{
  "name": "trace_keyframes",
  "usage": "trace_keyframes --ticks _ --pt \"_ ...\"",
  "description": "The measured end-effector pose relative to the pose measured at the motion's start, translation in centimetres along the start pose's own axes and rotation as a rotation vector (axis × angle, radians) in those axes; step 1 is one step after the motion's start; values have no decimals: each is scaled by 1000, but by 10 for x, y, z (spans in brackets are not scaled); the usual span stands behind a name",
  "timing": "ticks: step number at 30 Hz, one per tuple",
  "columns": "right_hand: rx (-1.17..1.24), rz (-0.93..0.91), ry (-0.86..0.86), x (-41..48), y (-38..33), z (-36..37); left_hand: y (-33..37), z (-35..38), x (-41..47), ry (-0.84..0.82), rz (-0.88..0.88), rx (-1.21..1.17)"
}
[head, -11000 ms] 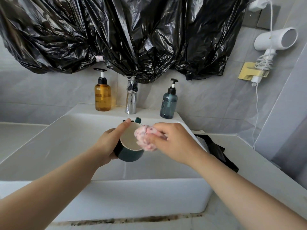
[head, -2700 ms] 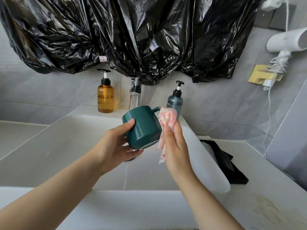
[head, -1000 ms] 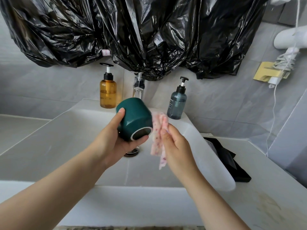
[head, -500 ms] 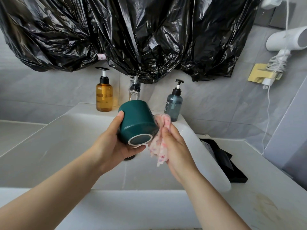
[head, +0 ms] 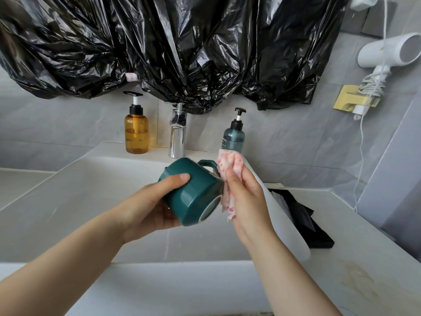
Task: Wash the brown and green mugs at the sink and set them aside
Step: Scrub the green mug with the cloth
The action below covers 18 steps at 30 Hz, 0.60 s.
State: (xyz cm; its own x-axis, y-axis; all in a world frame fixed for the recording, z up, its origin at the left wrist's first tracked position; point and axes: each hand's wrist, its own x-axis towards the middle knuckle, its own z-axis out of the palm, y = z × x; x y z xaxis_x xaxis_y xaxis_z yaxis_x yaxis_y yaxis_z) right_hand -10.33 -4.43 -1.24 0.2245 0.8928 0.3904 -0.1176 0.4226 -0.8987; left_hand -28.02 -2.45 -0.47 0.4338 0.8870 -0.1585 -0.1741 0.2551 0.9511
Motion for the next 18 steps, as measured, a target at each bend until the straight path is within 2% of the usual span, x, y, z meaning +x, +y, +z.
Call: trace_keyframes --ticks 7,11,15,18 --pt "-32 22 25 -1 -3 -1 7 -6 -4 -149 -22 44" --pt "-98 -25 12 -2 -4 -1 4 -9 -3 -159 35 44" --pt "-171 -141 43 -9 -5 -4 3 -11 2 -70 134 -40" --pt "-153 -155 62 -10 -7 -6 4 -11 3 38 197 -48"
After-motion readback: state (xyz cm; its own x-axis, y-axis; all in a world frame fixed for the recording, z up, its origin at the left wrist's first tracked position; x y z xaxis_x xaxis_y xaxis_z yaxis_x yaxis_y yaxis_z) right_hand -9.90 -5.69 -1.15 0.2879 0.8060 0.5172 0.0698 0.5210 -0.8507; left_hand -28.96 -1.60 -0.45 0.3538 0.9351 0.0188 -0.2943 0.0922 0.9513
